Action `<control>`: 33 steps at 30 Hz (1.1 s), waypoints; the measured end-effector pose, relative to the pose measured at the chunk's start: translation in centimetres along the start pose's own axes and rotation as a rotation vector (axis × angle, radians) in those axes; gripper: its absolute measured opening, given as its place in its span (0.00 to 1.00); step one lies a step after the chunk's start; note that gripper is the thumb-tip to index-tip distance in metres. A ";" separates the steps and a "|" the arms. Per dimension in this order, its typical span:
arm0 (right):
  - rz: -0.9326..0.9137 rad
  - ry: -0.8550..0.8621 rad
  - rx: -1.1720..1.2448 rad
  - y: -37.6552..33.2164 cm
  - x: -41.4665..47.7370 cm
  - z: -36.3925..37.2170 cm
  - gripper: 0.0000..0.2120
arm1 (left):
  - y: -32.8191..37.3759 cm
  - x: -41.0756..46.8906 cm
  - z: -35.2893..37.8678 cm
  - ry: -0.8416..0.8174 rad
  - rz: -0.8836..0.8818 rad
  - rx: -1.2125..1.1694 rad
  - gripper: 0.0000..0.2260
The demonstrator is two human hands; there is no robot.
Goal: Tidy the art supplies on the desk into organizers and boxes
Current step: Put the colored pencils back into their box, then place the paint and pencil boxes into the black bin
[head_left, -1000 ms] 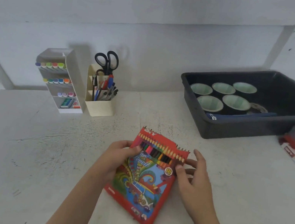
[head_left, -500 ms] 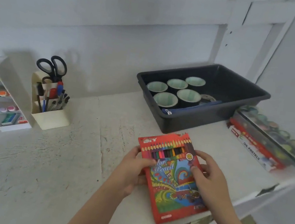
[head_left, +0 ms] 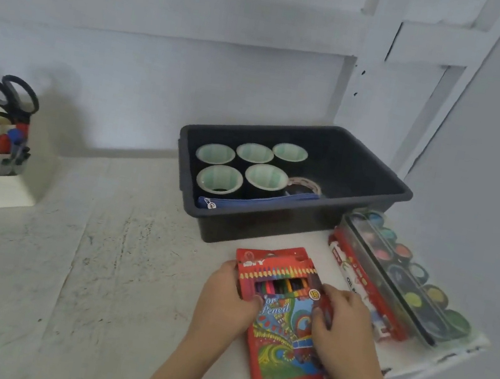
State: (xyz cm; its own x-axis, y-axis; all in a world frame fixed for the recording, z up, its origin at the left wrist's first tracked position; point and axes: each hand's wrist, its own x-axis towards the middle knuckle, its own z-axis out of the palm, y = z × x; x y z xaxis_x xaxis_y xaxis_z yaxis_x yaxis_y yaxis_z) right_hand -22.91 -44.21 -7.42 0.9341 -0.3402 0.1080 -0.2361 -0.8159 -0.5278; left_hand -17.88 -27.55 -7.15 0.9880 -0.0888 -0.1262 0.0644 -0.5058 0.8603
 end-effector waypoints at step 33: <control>-0.079 0.021 -0.005 7.1 9.5 -11.2 0.20 | 12.3 3.2 11.3 -0.446 -0.030 0.217 0.28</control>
State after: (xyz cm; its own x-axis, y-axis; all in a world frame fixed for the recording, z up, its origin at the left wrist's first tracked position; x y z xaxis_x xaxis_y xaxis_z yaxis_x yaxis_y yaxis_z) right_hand -18.73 -58.47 -0.66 0.9440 -0.2846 0.1669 -0.1635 -0.8430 -0.5124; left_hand -15.54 -43.71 -2.53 0.8267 -0.4063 -0.3892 0.0144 -0.6762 0.7366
